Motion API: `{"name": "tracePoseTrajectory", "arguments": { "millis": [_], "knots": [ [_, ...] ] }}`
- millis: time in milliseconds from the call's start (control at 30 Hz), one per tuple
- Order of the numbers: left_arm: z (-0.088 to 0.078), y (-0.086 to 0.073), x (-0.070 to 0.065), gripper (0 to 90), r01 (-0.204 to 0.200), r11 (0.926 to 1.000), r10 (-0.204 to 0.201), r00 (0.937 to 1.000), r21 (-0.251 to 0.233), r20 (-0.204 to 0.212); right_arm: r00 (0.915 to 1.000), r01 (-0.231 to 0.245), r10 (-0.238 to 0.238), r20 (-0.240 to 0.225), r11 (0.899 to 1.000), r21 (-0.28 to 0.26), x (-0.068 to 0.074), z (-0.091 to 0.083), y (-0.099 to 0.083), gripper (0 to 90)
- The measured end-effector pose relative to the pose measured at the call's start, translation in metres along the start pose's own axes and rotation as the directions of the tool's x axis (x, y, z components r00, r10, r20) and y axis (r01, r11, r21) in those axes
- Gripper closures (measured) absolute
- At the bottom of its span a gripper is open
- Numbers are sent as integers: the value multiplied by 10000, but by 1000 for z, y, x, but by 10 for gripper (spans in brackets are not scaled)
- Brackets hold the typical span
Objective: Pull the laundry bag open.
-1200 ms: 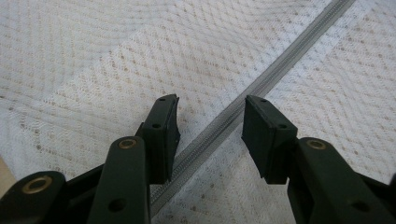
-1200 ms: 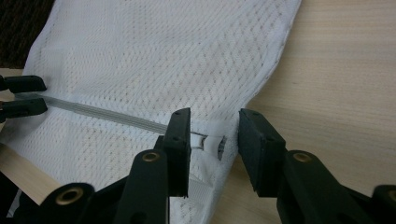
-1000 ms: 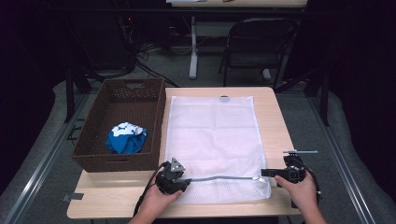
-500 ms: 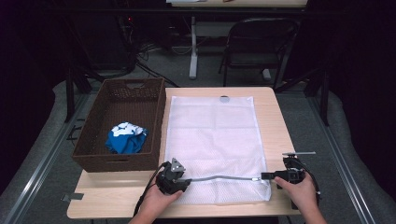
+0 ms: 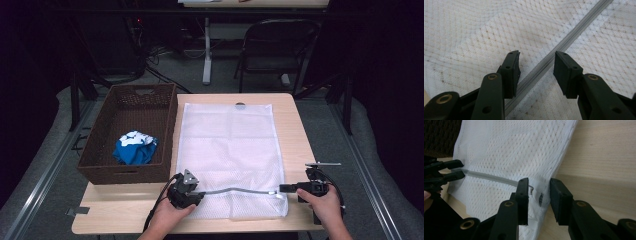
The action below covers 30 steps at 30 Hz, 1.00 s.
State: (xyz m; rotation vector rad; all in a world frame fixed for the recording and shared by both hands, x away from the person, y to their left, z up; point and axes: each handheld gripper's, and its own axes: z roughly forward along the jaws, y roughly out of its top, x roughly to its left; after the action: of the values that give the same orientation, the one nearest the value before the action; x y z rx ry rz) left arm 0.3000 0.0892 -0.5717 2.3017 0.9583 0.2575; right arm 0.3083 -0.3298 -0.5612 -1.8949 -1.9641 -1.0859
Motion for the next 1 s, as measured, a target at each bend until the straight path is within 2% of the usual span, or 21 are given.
{"name": "tracePoseTrajectory", "arguments": {
  "millis": [100,333,433,567,600,800,1000],
  "knots": [
    [0,0,0,558,-5,10000,5,10000,-3,1,9999,142,-142,79,9999,32,0,3,-1,695],
    [0,0,0,558,-16,10000,16,10000,-7,-4,9997,62,-70,247,9996,285,-1,10,-1,665],
    [0,0,0,558,-14,10000,14,10000,-6,-17,9993,219,-230,296,9991,368,0,12,-1,664],
    [0,0,0,558,-14,10000,14,10000,-8,-24,9979,380,-406,508,9980,502,3,14,-1,694],
    [0,0,0,559,-14,10000,14,10000,-8,-24,9958,509,-548,730,9972,545,6,15,-1,702],
    [0,0,0,559,-29,10000,29,10000,-14,-20,9886,919,-986,1138,9938,625,11,17,-1,746],
    [0,0,0,559,-36,10000,36,10000,-23,-21,9843,1071,-1150,1337,9921,646,14,18,-1,794]
  ]
}}
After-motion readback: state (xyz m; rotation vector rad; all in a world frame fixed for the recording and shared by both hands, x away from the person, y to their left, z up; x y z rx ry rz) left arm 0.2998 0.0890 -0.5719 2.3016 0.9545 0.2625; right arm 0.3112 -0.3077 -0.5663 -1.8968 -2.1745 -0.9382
